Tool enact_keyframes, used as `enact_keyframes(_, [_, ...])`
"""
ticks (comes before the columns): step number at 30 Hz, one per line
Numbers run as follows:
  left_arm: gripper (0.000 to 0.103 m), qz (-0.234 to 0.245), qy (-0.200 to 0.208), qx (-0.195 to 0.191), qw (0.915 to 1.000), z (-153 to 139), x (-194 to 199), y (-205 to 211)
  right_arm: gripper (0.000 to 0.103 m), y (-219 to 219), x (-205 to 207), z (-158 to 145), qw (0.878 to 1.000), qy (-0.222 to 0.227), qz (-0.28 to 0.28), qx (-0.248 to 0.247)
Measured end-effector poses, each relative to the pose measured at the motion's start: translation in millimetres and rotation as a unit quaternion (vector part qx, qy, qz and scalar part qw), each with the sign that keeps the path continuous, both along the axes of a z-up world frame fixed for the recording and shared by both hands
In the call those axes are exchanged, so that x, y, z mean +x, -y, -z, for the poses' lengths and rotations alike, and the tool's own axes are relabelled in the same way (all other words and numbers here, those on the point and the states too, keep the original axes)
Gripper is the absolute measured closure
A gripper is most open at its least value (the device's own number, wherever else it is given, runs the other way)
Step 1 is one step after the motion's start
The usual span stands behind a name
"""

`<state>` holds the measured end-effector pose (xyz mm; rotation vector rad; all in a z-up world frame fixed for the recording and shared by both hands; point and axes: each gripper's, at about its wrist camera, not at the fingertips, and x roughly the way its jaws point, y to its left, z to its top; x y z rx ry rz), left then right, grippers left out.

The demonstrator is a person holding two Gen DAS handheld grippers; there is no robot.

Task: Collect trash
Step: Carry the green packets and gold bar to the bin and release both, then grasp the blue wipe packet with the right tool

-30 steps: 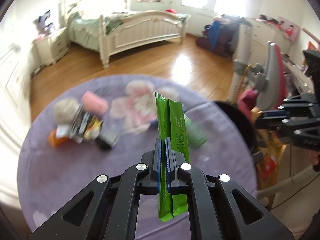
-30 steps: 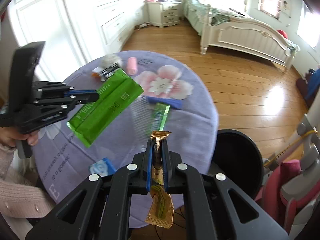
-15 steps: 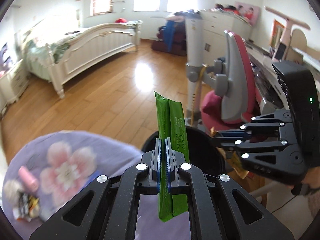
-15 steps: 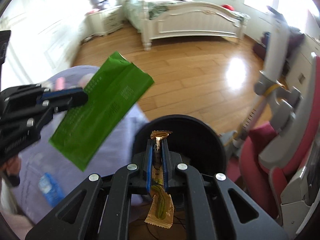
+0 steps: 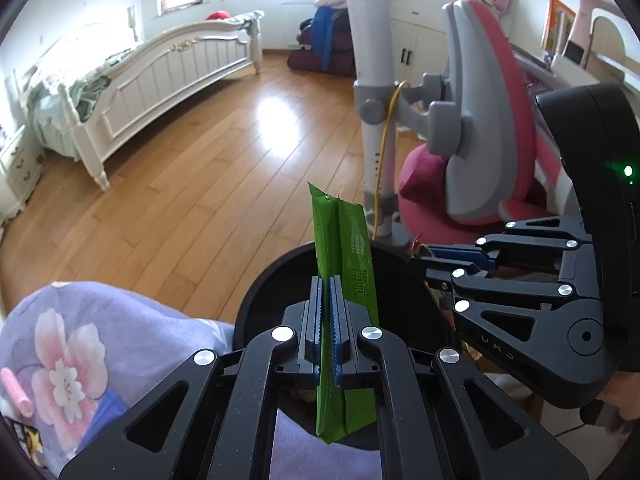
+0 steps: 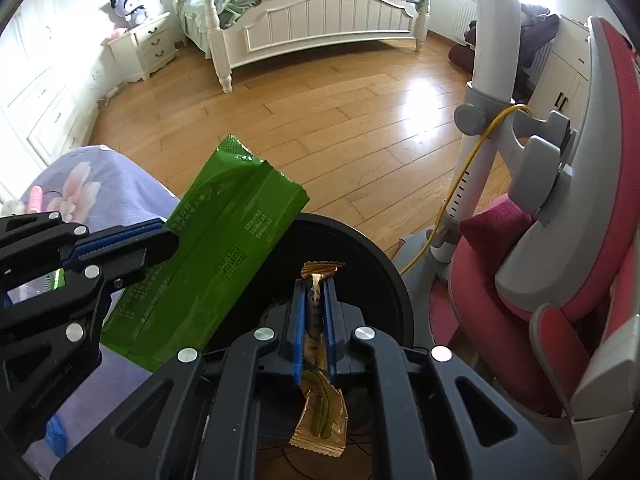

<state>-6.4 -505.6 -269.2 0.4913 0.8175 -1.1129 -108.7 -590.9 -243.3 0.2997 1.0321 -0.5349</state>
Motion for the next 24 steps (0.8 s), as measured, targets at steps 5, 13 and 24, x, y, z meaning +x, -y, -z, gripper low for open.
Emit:
enact_keyframes(5, [0.098,-0.016,-0.011,0.012,0.9997,15.1,6.3,5.3,0.094,-4.7,7.0,10.7,1.000,-0.003,-0.002,0.017])
enact_keyframes(13, [0.092,-0.019,-0.020,0.025,0.9993,24.3,5.7,10.2,0.082,-3.3,11.2,26.1,1.000,-0.018,0.000,0.020])
enact_keyframes(24, [0.052,-0.060,-0.025,0.018,0.9977,13.3,19.1,-11.1,0.018,6.2,-0.6,25.4,0.999,-0.034,0.041,0.001])
